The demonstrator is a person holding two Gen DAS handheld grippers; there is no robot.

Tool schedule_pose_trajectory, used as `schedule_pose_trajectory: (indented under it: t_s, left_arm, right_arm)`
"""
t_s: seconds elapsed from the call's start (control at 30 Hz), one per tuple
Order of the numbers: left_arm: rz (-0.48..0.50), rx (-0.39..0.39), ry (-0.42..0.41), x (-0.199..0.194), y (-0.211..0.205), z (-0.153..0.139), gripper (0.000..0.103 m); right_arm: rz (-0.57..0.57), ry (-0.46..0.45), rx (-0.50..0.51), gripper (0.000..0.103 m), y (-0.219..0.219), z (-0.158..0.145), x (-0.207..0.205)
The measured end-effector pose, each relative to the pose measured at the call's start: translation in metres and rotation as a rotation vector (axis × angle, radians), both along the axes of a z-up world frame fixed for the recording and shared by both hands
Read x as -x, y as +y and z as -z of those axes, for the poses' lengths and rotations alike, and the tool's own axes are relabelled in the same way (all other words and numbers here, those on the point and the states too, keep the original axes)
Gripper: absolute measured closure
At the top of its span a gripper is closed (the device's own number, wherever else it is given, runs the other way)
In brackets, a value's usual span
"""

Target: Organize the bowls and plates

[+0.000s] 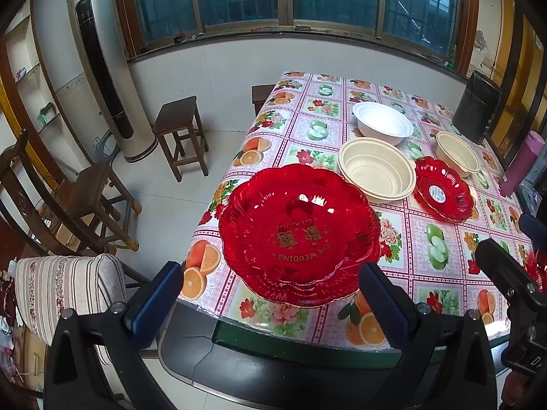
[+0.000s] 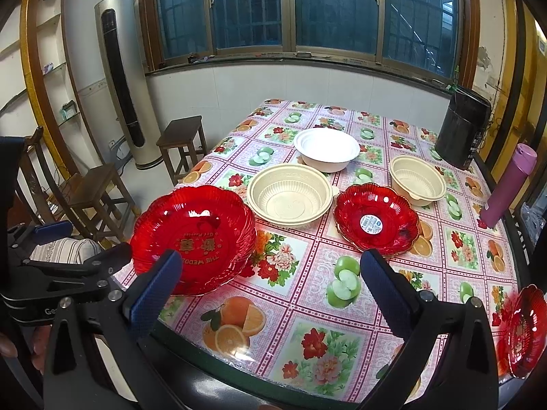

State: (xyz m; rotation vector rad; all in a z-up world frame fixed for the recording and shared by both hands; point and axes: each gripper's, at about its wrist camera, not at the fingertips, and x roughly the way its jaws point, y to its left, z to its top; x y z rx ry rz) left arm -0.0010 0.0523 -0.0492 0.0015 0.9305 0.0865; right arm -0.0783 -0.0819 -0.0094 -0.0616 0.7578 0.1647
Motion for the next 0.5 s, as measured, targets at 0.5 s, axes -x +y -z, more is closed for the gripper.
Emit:
schedule_pose_trajectory:
  t_s: [0.5]
  left_arm:
    - [0.001,0.004,0.001,-0.0031,0.0026,0.0046,0.0]
  right_arm:
    - [0.001,0.002,0.002,0.0,0.0003,0.0006,-0.0008]
